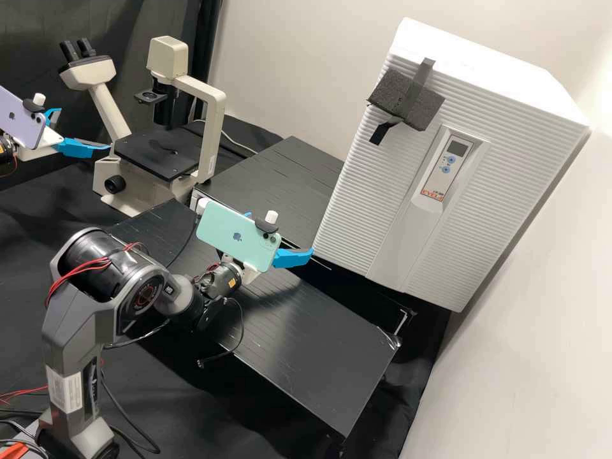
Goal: Open the incubator door.
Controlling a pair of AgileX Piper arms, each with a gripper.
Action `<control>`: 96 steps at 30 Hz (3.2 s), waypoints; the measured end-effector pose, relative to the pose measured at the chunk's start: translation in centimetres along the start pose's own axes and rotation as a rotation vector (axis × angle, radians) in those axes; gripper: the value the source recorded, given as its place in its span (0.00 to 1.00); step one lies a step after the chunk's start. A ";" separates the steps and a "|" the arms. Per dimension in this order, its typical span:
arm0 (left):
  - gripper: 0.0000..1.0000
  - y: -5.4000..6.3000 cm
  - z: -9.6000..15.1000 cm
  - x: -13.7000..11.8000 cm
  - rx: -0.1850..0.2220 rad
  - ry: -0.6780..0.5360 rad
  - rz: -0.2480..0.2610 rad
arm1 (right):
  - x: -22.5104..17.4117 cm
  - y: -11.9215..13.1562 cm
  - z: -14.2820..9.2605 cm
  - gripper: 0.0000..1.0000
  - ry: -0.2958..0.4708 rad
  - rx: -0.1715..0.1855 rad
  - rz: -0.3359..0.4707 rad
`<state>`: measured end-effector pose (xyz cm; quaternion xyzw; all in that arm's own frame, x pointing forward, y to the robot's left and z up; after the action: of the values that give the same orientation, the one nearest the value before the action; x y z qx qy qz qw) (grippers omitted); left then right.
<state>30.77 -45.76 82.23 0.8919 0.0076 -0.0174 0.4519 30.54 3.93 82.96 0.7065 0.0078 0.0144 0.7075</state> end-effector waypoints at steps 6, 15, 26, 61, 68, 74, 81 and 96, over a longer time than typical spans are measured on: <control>1.00 0.0 0.0 0.0 0.000 0.000 0.000 | 0.0 0.0 0.0 1.00 0.000 0.000 0.000; 1.00 0.0 0.0 0.0 0.000 0.000 0.000 | -0.9 2.9 0.0 1.00 0.018 0.041 0.076; 1.00 0.0 0.0 0.0 0.000 0.000 0.000 | -0.2 9.2 -3.4 1.00 0.101 0.080 0.284; 1.00 0.0 0.0 0.0 0.000 0.000 0.000 | 3.0 13.6 -10.1 1.00 -0.136 -0.018 0.476; 1.00 0.0 0.0 0.0 0.000 0.000 0.000 | 3.5 13.1 -9.7 0.00 -0.157 -0.008 0.451; 1.00 0.0 0.0 0.0 0.000 0.000 0.000 | 3.5 13.1 -9.6 0.00 -0.158 -0.006 0.453; 1.00 0.0 0.0 0.0 0.000 0.000 0.000 | 3.5 13.2 -9.6 0.00 -0.158 -0.003 0.454; 1.00 0.0 0.0 0.0 0.000 0.000 0.000 | 3.5 13.2 -9.5 0.00 -0.165 0.010 0.456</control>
<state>30.77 -45.76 82.23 0.8919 0.0076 -0.0174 0.4519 33.60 13.56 96.15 0.6924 -0.2094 0.1160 0.6807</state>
